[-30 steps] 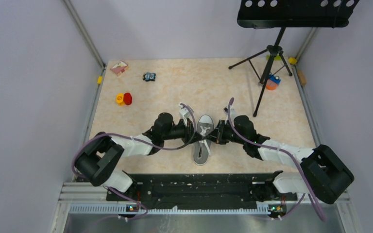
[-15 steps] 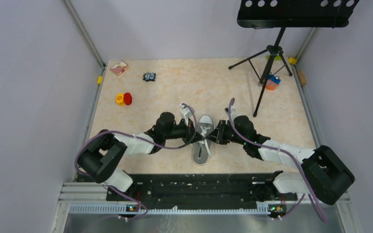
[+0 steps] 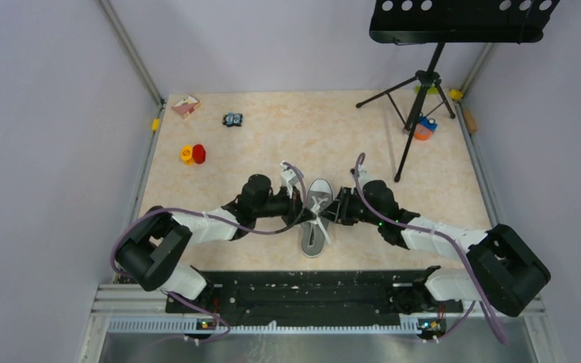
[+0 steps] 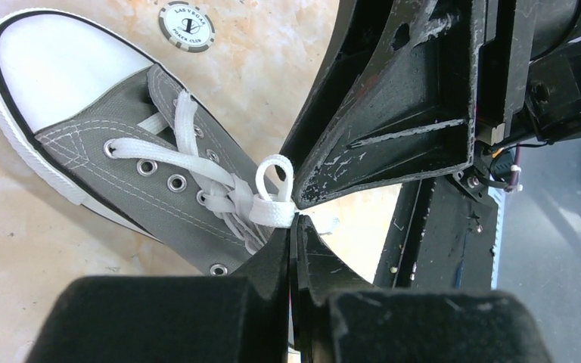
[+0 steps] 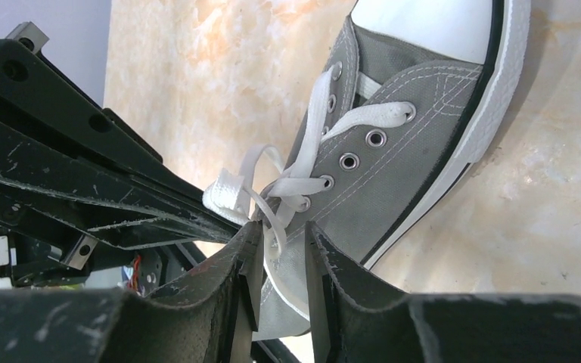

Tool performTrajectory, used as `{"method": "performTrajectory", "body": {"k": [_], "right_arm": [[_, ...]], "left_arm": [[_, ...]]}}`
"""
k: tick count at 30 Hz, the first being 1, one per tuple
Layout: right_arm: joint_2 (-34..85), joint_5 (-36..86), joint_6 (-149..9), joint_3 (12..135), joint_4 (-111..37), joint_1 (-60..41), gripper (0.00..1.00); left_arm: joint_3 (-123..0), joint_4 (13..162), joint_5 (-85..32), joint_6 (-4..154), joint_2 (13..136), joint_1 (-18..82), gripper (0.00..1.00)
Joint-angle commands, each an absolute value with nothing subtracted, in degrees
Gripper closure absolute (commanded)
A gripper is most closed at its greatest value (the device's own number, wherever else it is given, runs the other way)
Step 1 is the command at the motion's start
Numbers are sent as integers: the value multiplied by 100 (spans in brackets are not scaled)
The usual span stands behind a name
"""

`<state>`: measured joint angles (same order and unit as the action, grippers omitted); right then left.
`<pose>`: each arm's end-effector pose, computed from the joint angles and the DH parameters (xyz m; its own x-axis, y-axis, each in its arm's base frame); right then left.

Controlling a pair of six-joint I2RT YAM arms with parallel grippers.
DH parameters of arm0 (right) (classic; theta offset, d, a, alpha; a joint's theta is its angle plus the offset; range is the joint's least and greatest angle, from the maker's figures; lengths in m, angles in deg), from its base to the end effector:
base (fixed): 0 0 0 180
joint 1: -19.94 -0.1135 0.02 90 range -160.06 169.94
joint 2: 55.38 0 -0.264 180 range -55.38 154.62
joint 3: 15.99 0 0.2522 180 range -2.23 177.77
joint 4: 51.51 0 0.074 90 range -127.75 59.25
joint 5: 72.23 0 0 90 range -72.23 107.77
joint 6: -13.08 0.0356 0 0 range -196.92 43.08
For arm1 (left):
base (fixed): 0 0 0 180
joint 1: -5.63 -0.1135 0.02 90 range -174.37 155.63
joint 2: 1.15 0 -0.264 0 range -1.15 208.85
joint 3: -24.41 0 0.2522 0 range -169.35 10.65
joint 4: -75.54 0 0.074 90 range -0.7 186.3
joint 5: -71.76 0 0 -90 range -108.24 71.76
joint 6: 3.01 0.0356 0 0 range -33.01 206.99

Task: Tie the shoes
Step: Cross the shoelace with the shoelace.

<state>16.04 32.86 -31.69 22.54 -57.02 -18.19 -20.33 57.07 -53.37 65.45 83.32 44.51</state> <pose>0.1861 0.1579 0.1769 -0.8071 0.2379 -0.5404 -0.2911 0.6359 0.7147 0.2087 -0.1946 0.1777 -0.6043 0.1015 -0.7903 0.7622 0.3627 -0.5362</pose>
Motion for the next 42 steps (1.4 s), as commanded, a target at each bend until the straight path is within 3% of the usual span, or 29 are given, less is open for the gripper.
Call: {"method": "performTrajectory", "body": {"k": [1, 14, 19, 20, 42], "right_arm": [[1769, 3525, -3222, 2543, -6013, -1865, 72], [2034, 3819, -3277, 2655, -6271, -1865, 73], [2023, 3762, -3285, 2698, -6252, -1864, 99], [1998, 3730, -3284, 2688, -6235, -1865, 100], [1694, 3897, -3389, 2475, -6055, -1873, 100]], "left_arm": [[-2074, 5584, -5484, 6641, 8173, 4422, 100], [-2081, 5563, -5588, 6625, 8151, 4423, 100], [-2071, 5562, -5577, 6594, 8138, 4426, 100], [-2072, 5564, -5576, 6598, 8132, 4427, 100], [-2156, 5696, -4764, 6509, 8102, 4413, 100]]}}
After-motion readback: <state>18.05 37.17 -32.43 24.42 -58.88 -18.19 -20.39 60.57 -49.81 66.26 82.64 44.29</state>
